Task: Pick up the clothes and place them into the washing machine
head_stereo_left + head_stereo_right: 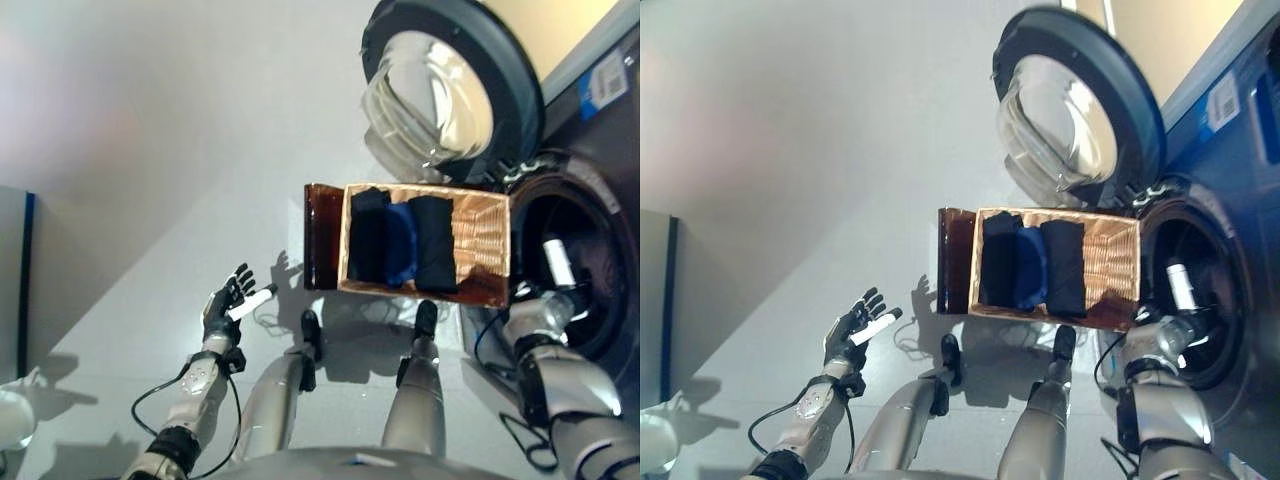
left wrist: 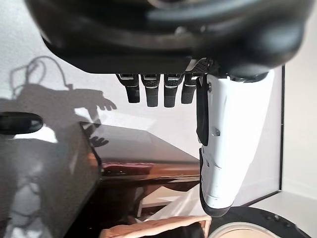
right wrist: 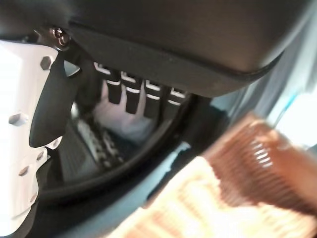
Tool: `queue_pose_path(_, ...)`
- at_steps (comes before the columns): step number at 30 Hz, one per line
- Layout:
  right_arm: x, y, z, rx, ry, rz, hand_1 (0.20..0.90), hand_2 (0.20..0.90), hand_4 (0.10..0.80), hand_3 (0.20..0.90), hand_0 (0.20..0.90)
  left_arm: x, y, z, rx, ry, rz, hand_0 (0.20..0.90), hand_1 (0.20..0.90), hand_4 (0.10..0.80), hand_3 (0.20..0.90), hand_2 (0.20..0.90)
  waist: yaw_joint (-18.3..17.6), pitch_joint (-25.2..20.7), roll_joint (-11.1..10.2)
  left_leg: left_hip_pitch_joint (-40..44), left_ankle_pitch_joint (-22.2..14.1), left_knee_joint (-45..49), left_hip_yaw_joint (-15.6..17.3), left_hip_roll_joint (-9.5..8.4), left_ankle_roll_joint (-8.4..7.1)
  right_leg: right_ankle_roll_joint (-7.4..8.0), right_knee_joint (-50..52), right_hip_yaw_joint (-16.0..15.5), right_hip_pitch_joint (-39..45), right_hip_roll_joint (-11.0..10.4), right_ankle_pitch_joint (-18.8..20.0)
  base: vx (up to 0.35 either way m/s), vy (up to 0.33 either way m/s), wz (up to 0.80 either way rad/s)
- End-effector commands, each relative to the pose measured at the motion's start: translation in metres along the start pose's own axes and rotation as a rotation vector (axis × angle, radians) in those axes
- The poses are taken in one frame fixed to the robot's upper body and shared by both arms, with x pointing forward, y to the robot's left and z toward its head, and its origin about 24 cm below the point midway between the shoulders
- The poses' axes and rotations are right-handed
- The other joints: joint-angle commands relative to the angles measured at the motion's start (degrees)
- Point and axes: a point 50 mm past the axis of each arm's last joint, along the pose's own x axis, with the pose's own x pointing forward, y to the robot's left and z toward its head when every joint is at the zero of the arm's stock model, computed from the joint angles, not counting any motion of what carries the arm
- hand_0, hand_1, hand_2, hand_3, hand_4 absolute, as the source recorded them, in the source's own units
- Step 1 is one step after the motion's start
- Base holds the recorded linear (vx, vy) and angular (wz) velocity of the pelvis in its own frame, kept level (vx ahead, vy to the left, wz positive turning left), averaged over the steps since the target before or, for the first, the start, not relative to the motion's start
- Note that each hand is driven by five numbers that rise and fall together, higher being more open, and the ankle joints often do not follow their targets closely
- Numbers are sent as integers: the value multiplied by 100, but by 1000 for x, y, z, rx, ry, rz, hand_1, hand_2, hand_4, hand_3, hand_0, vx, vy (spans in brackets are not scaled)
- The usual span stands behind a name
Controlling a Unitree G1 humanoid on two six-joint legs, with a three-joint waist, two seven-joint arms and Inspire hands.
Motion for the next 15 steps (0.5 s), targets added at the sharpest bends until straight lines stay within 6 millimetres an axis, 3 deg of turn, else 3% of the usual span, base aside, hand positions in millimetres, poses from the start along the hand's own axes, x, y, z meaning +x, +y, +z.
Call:
queue_pose_path(1, 0, 9, 16, -202, -130, 80, 900, 900, 800, 900, 900, -6, 29, 18, 29, -126, 107, 900, 900, 800, 900, 900, 22, -85, -60, 105, 479, -609, -456, 332, -575, -59, -100, -222, 569, -144, 289, 38, -36, -5)
queue_pose_path(6, -14, 8, -26, -465, -63, 179, 900, 900, 800, 900, 900, -5, 25, 15, 46, -119, 113, 900, 900, 800, 900, 900, -11, -93, -192, 365, 529, -712, -527, 399, -588, -90, -140, -293, 811, -92, 251, 46, -49, 1)
queue_pose_path(15, -33, 32, -55, -678, -59, 308, 900, 900, 800, 900, 900, -2, 22, 8, 54, -89, 127, 900, 900, 800, 900, 900, 35, -141, -234, 580, 664, -954, -578, 482, -629, -94, -262, -389, 962, 11, 224, 15, -14, 0)
